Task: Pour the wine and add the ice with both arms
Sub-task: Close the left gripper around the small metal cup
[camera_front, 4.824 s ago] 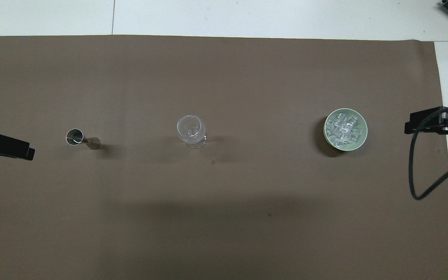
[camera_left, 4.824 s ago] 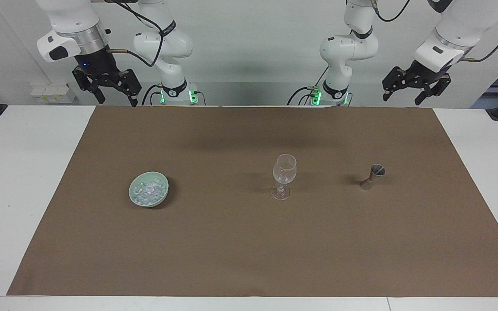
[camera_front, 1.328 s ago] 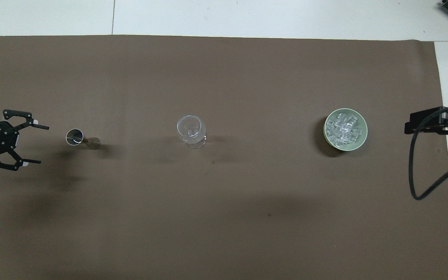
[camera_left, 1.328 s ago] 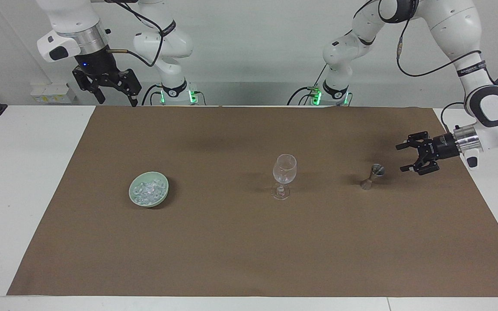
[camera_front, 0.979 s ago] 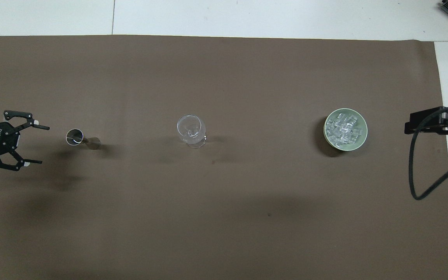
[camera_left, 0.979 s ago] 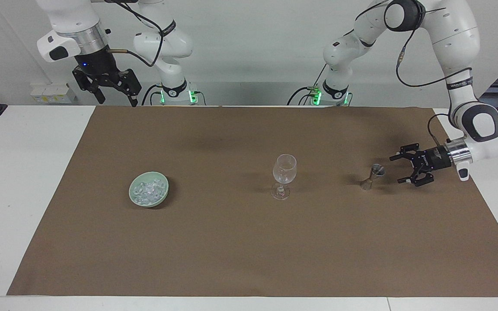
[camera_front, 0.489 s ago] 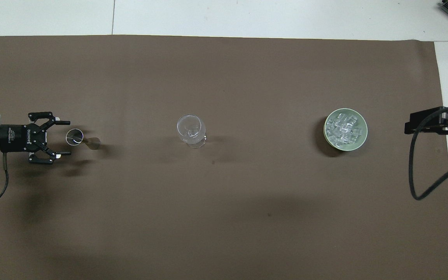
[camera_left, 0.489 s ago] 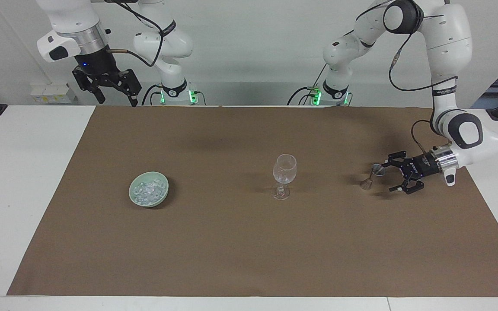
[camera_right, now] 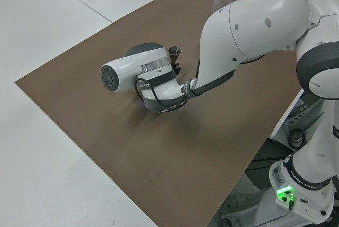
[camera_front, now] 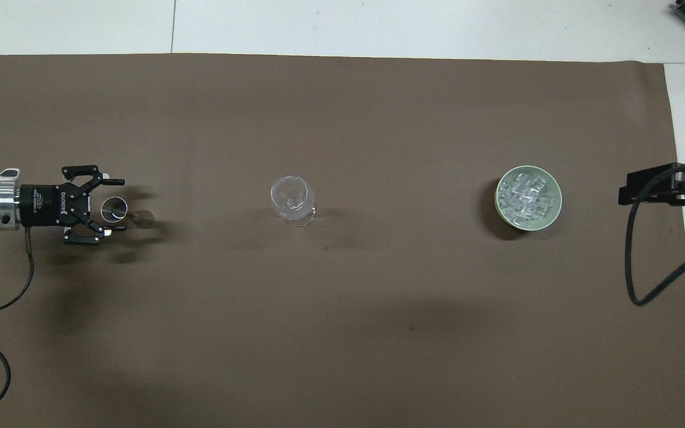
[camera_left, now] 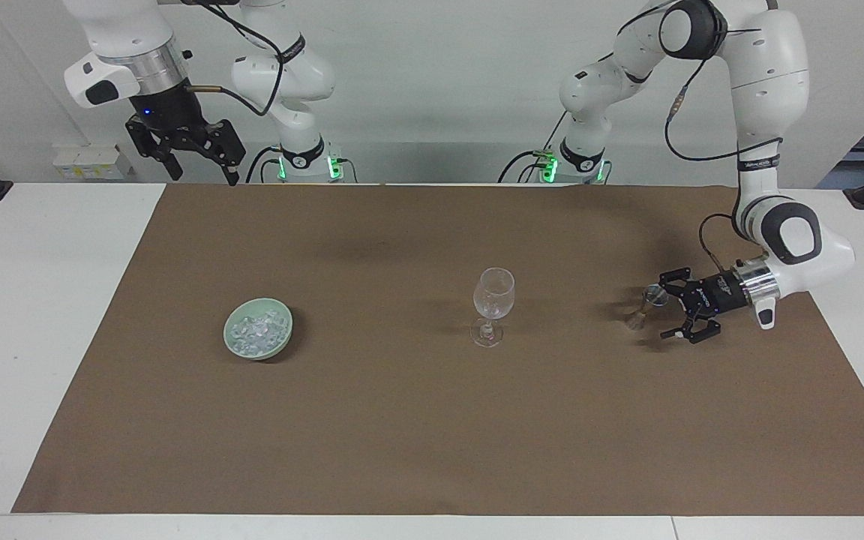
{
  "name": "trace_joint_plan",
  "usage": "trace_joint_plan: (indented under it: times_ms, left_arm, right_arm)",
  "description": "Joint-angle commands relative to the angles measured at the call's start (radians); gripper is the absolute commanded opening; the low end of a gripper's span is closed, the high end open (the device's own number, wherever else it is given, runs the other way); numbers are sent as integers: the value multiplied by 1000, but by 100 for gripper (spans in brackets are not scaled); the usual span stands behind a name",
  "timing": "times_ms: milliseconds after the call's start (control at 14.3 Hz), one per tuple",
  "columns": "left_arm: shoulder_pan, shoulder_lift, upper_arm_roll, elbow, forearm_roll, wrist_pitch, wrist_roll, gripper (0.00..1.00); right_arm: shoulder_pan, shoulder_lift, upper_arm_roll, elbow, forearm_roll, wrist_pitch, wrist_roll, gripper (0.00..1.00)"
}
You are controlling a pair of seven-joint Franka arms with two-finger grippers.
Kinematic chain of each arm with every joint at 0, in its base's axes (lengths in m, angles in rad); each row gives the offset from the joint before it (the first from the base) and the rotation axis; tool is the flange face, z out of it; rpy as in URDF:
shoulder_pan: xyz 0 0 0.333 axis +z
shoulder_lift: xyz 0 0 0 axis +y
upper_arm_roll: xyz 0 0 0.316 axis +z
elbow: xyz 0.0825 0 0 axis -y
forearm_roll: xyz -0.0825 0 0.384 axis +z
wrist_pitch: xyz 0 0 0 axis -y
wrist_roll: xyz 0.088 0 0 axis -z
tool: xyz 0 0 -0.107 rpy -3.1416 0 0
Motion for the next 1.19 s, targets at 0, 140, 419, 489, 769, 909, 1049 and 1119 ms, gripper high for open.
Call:
trace_joint_plan:
  times_ms: [0, 140, 419, 489, 769, 909, 1049, 1119]
  left_arm:
    - [-16, -14, 10, -29, -22, 26, -6, 100]
    - [-18, -16, 10, -30, -22, 29, -6, 100]
    - [-19, -17, 11, -38, -22, 29, -10, 91]
    - [-18, -17, 11, -40, -22, 29, -10, 84]
    - [-18, -19, 13, -46, -21, 22, -10, 66]
    - [-16, -23, 13, -52, -21, 16, -11, 64]
    - [-13, -26, 15, -52, -21, 10, -11, 60]
    - [-13, -28, 15, -52, -19, 10, -13, 56]
  right_arm:
    - [-13, -9, 3, -4, 25, -13, -14, 100]
    - [-13, -9, 3, -4, 25, -13, -14, 100]
    - [-13, -7, 3, -4, 25, -13, -14, 100]
    - [-13, -9, 3, -4, 25, -13, -14, 100]
    - [-13, -9, 3, -4, 25, -13, -14, 100]
    - [-13, -9, 3, -4, 25, -13, -14, 100]
    - [-13, -9, 3, -4, 25, -13, -14, 100]
    - [-13, -9, 3, -4, 25, -13, -14, 100]
